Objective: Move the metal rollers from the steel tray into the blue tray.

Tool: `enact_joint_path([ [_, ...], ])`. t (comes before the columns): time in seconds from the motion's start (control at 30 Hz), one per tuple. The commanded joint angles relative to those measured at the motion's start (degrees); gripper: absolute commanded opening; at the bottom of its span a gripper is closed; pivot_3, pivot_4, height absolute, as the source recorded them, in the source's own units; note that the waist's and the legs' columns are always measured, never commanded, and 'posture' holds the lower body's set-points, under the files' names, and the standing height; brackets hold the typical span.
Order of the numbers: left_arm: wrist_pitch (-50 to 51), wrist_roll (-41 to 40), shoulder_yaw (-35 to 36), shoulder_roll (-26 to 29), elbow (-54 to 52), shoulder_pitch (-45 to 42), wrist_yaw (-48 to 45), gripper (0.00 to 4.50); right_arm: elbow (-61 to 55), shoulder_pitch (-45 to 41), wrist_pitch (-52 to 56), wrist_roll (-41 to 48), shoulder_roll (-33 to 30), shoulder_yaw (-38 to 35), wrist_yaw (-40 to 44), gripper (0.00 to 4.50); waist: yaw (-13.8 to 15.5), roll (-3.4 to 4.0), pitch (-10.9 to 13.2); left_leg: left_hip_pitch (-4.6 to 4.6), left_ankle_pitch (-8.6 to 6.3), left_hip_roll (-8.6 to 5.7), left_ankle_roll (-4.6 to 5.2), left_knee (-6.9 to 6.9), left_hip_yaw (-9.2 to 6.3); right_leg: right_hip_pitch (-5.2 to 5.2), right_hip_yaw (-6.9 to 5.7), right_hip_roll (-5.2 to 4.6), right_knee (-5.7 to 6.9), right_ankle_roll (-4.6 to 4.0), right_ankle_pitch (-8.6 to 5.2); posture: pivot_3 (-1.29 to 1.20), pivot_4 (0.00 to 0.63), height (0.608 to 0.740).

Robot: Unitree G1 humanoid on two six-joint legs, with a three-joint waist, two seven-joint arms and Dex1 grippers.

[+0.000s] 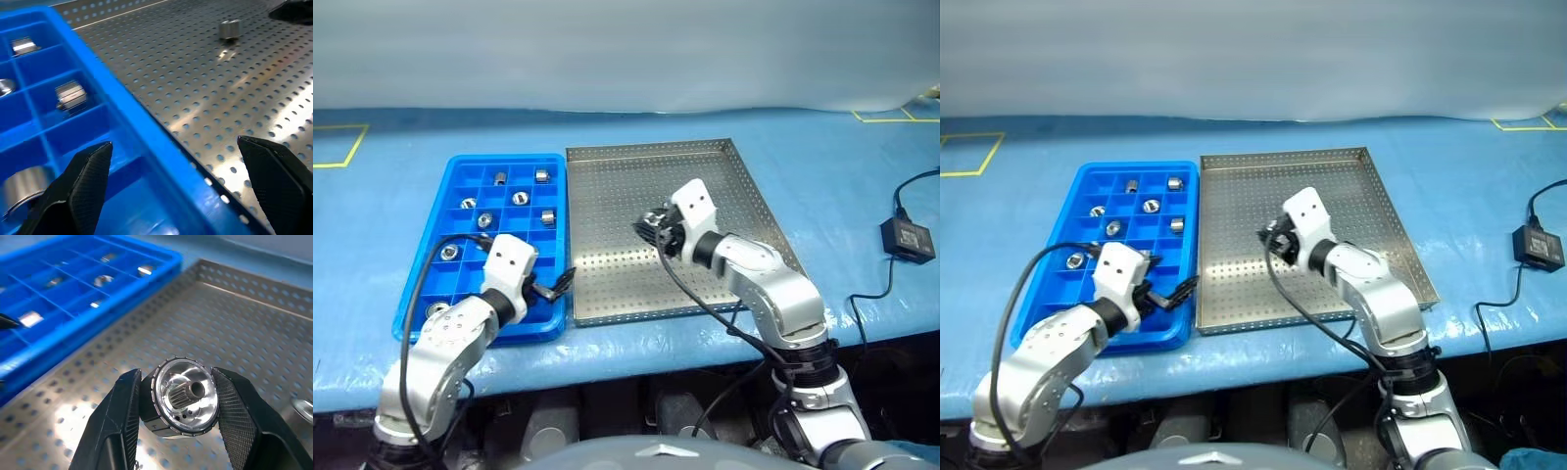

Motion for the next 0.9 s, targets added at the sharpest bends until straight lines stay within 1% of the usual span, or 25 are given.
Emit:
enact_joint_path([
  [0.03,1.3,-0.5,4.8,0.6,-4.7,1.0,1.2,4.50,2.0,-2.1,-2.5,0.0,2.8,6.5,1.9,1.87,0.4,0.00,0.0,0.00,0.00,0.00,0.00,0.00,0.00,0.00,-0.01,0.00,0.00,-0.02,-0.01,0.14,0.150,0.740],
  [0.07,1.7,-0.5,5.8,0.6,-5.4,1.6,1.4,4.50,3.6,-2.8,-3.5,-1.2,3.3,8.9,2.4,1.87,0.5,-0.01,0.0,-0.01,0.00,0.00,0.00,0.01,-0.02,0.01,-0.03,-0.02,-0.01,-0.03,-0.01,0.15,0.150,0.740],
  [0.13,2.5,-0.5,7.6,0.4,-7.0,3.2,2.0,4.50,7.4,-4.1,-5.7,-2.3,5.0,12.8,3.5,1.87,2.3,-0.10,0.0,-0.05,0.00,-0.11,0.00,0.05,-0.01,0.03,-0.03,-0.14,-0.06,-0.11,0.04,0.19,0.150,0.740],
  [0.2,3.1,-0.6,8.6,0.1,-8.3,4.4,2.5,4.50,10.3,-5.1,-7.6,-3.0,6.3,14.6,4.2,1.87,2.5,-0.16,0.0,-0.03,-0.03,-0.15,0.07,0.10,0.10,0.04,-0.02,-0.24,-0.13,-0.09,0.08,0.21,0.150,0.740],
  [0.37,3.9,-0.9,9.6,-0.8,-10.6,6.8,3.2,4.50,15.2,-6.4,-10.3,-4.8,7.2,15.0,4.4,1.87,3.2,-0.14,0.0,0.01,0.01,-0.03,-0.02,0.03,0.07,0.01,-0.10,-0.14,-0.05,-0.28,0.10,0.24,0.150,0.740],
  [0.67,4.5,-0.7,8.9,-1.5,-10.5,6.3,3.9,4.50,18.6,-7.1,-11.3,-5.3,8.6,14.7,5.0,1.87,3.8,-0.14,0.0,0.04,0.02,-0.01,-0.04,0.03,0.05,0.02,-0.15,-0.13,-0.05,-0.29,0.08,0.23,0.150,0.740],
  [0.73,4.5,-0.6,8.6,-1.4,-10.2,6.0,3.9,4.50,19.0,-7.0,-10.9,-5.4,9.1,14.7,4.7,2.62,3.8,-0.14,0.0,0.03,0.02,-0.01,-0.04,0.01,0.05,0.02,-0.15,-0.13,-0.05,-0.30,0.08,0.23,0.150,0.740],
  [0.87,4.5,-0.6,7.8,-1.5,-9.6,5.0,3.8,4.50,17.4,-6.2,-11.9,-5.7,9.1,14.2,4.5,3.86,3.8,-0.14,0.0,0.00,0.02,-0.02,-0.05,0.01,0.05,0.01,-0.15,-0.14,-0.06,-0.31,0.08,0.21,0.150,0.740],
  [0.9,4.5,-0.8,7.5,-1.6,-9.3,4.7,3.6,4.50,16.4,-6.0,-12.1,-5.6,9.0,13.5,4.2,3.86,3.8,-0.14,0.0,0.01,0.02,-0.02,-0.05,0.01,0.04,0.01,-0.15,-0.14,-0.07,-0.32,0.09,0.21,0.150,0.740],
])
